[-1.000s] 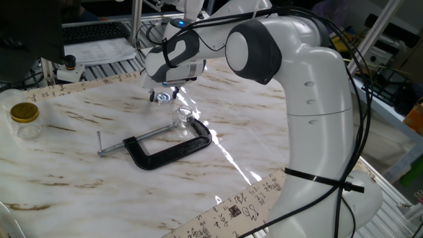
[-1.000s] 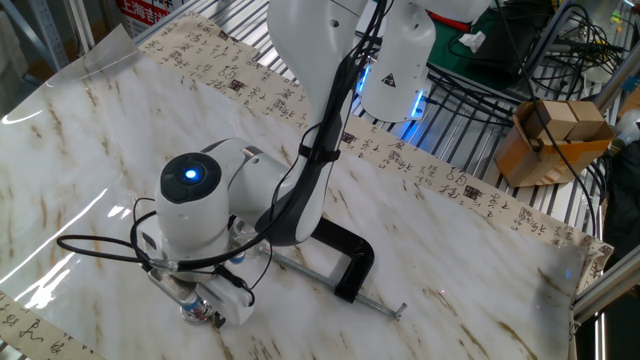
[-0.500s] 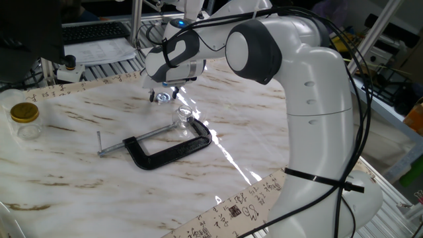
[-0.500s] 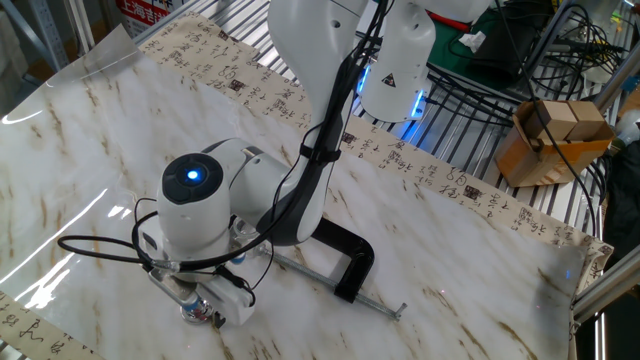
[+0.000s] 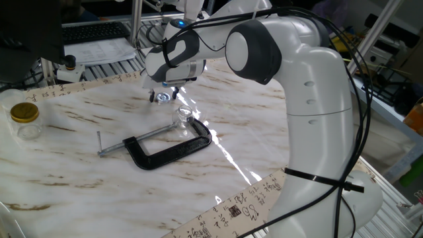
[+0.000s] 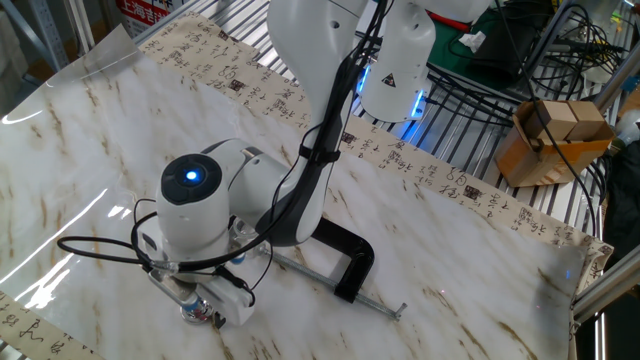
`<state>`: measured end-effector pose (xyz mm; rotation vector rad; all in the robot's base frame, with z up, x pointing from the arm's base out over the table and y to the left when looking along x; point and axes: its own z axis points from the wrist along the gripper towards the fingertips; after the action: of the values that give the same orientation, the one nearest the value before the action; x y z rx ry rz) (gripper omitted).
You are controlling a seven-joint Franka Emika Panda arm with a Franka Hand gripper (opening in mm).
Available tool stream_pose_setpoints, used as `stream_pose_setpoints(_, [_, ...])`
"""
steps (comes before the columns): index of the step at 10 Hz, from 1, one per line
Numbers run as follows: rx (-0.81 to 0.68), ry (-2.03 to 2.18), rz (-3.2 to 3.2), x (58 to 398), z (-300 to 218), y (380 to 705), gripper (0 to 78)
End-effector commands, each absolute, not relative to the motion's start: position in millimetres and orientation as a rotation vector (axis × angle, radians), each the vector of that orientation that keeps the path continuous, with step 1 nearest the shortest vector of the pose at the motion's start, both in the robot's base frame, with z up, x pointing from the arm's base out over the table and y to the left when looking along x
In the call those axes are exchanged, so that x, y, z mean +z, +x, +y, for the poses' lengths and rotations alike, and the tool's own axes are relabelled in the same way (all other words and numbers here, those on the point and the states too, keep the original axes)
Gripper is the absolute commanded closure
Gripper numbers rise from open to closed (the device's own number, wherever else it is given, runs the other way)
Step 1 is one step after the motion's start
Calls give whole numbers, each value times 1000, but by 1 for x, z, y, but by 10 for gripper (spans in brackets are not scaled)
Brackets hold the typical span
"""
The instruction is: Screw the lid onto the jar
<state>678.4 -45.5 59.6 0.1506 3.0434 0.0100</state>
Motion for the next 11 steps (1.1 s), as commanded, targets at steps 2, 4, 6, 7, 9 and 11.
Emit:
stream_pose_setpoints(2, [12,148,3038,59,-46,680,1])
stream_pose_setpoints(4, [10,143,3039,59,-46,680,1])
stream_pose_setpoints(6, [7,140,3041,59,-46,680,1])
stream_pose_setpoints(7, [7,139,3041,59,-46,680,1])
stream_pose_setpoints(9, [10,134,3042,59,-46,680,1])
stream_pose_setpoints(11, [10,129,3041,59,-46,681,1])
